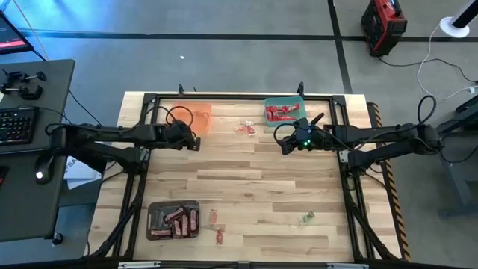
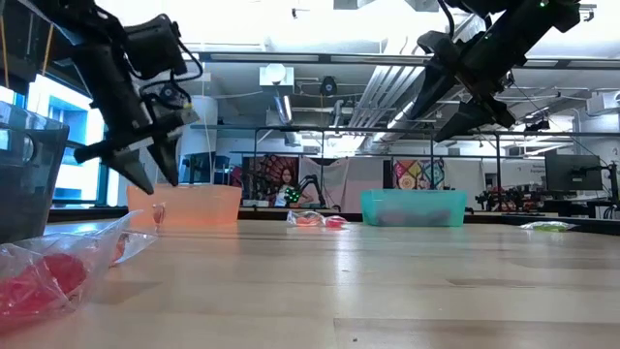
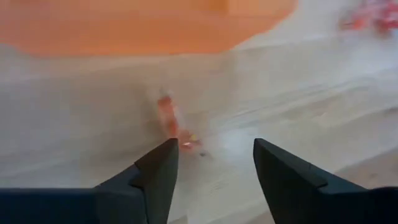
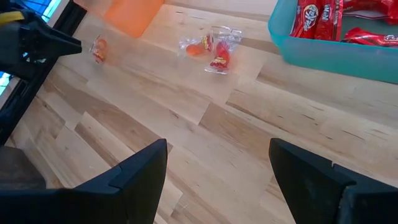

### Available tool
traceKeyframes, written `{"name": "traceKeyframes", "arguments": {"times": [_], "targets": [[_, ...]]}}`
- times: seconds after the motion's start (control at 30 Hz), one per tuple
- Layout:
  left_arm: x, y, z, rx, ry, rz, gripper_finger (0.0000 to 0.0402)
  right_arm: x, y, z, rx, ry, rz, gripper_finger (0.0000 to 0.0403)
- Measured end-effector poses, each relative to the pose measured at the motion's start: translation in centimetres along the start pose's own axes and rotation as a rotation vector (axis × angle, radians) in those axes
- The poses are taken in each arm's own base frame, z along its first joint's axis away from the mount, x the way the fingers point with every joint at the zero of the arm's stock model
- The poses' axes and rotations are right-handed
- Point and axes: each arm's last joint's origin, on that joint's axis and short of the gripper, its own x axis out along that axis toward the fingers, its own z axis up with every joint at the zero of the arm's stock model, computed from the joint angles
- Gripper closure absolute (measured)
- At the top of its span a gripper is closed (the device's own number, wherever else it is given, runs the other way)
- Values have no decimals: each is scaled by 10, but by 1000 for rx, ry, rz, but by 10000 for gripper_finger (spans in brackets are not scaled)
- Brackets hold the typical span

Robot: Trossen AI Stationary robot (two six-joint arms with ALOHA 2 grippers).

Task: Sort candy by brand, put in halloween buckets
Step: Put the orange gummy into the orange bin

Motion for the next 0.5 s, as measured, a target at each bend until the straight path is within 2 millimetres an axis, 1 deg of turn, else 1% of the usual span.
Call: {"name": "traceKeyframes", "arguments": {"times": [0.07, 0.23, 0.5], "targets": [[7, 0, -2, -25, 20, 37, 195, 0, 0, 0, 0, 0, 0, 128], [23, 0, -8, -63, 67, 110, 193, 0, 0, 0, 0, 0, 0, 128], [36, -5, -8, -80, 44, 112, 193, 0, 0, 0, 3, 0, 2, 128]]}}
